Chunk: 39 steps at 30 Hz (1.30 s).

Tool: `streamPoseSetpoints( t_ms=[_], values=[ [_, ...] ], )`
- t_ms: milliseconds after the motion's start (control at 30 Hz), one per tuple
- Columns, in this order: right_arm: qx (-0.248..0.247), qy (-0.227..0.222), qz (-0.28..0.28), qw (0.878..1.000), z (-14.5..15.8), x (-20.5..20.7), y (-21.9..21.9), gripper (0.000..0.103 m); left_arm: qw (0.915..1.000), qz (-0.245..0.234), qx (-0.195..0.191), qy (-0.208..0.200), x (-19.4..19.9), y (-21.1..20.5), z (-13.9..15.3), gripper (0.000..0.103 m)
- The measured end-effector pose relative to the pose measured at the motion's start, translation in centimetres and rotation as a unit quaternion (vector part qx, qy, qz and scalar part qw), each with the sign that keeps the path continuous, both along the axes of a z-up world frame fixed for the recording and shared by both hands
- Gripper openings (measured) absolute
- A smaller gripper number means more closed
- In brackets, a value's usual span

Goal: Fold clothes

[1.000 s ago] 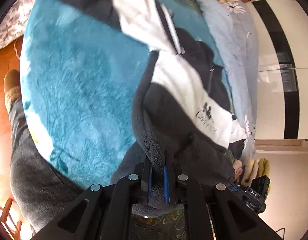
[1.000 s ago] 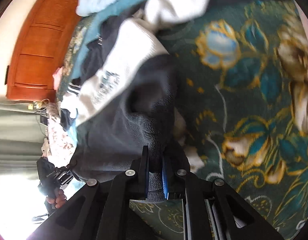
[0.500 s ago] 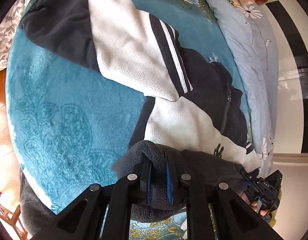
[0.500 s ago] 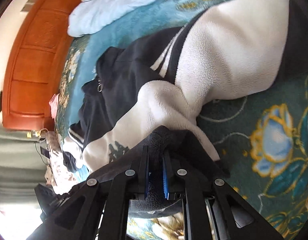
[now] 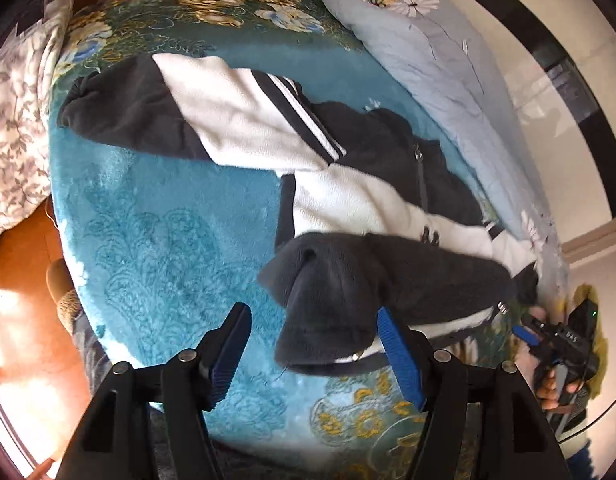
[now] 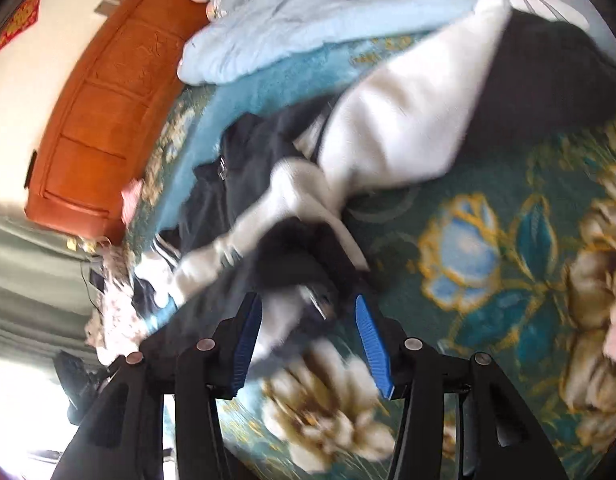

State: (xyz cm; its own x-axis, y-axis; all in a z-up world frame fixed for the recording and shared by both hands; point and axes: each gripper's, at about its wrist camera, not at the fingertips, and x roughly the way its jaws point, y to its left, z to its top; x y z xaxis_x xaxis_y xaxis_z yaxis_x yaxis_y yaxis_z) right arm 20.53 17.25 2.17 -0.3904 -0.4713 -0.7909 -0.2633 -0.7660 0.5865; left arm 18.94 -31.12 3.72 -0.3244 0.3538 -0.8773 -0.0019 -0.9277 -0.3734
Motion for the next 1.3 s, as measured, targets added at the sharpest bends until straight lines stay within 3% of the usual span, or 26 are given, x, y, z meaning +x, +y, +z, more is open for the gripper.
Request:
streamPoseSetpoints(
  t_ms=[133, 267, 400, 433, 500, 567, 633, 667, 700, 767, 867, 1000, 1067, 1133, 1200, 1300],
  values=[
    [0.025, -0.029, 0.02, 0.999, -2.3, 1.0, -1.4, 0.05, 0.9966, -0.043, -0.069, -0.004, 0.4, 2.3, -1.6, 0.07],
    [0.022, 0.0, -0.012, 1.0, -2.4, -0.7, -2.1, 0.05, 0.9858, -0.072, -0.151, 0.015, 0.2, 4.7, -2.5, 0.07],
    [0.107, -0.002, -0.005, 0.994, -2.4, -2.9, -3.6, 0.05, 0.9728, -0.063, -0.22, 0.034, -0.6, 5.7, -2.8, 0.07],
    [0.125, -0.001, -0.003, 0.992, -2.3, -3.3, -3.9, 0.05, 0.9735, -0.05, -0.22, 0.035, -1.0, 5.5, -2.6, 0.07],
    [0.154, 0.005, -0.009, 0.988, -2.1, -3.7, -4.3, 0.05, 0.9773, -0.023, -0.208, 0.036, -1.7, 4.8, -2.1, 0.069],
    [0.16, 0.005, -0.022, 0.987, -1.8, -3.8, -4.1, 0.048, 0.9808, -0.001, -0.191, 0.038, -2.1, 4.0, -1.3, 0.059],
    [0.165, 0.003, -0.034, 0.986, -1.4, -3.9, -3.8, 0.03, 0.9833, 0.013, -0.178, 0.034, -2.3, 3.5, -0.6, 0.015],
    [0.173, 0.003, -0.034, 0.984, -1.0, -3.8, -3.9, 0.021, 0.984, 0.02, -0.174, 0.033, -2.2, 3.2, -0.1, 0.01],
    [0.18, 0.002, -0.034, 0.983, -0.5, -3.8, -4.1, 0.014, 0.9845, 0.029, -0.17, 0.032, -2.0, 2.9, 0.5, 0.01],
    [0.208, 0.01, -0.027, 0.978, 1.1, -3.4, -4.5, 0.007, 0.9908, 0.046, -0.124, 0.028, -1.3, 1.8, 2.1, 0.01],
    [0.232, 0.045, -0.011, 0.972, 4.7, -2.3, -5.2, 0.007, 0.9957, 0.072, -0.053, 0.025, 0.4, -0.3, 4.8, 0.01],
    [0.261, 0.108, 0.013, 0.959, 11.7, 0.9, -5.6, 0.006, 0.9956, 0.088, 0.025, 0.023, 4.0, -2.4, 7.9, 0.01],
    [0.254, 0.123, 0.017, 0.959, 14.3, 2.8, -5.3, 0.006, 0.9935, 0.096, 0.061, 0.009, 5.9, -3.2, 8.0, 0.01],
    [0.261, 0.126, 0.028, 0.957, 15.8, 5.2, -5.1, 0.006, 0.9922, 0.103, 0.067, -0.021, 7.5, -3.6, 6.3, 0.01],
    [0.284, 0.101, 0.048, 0.952, 14.7, 6.2, -5.8, 0.006, 0.9885, 0.114, 0.068, -0.073, 8.7, -3.6, 3.1, 0.01],
    [0.282, -0.002, 0.088, 0.955, 7.8, 7.9, -6.1, 0.006, 0.9802, 0.131, 0.075, -0.128, 10.1, -3.3, -1.0, 0.01]
  ],
)
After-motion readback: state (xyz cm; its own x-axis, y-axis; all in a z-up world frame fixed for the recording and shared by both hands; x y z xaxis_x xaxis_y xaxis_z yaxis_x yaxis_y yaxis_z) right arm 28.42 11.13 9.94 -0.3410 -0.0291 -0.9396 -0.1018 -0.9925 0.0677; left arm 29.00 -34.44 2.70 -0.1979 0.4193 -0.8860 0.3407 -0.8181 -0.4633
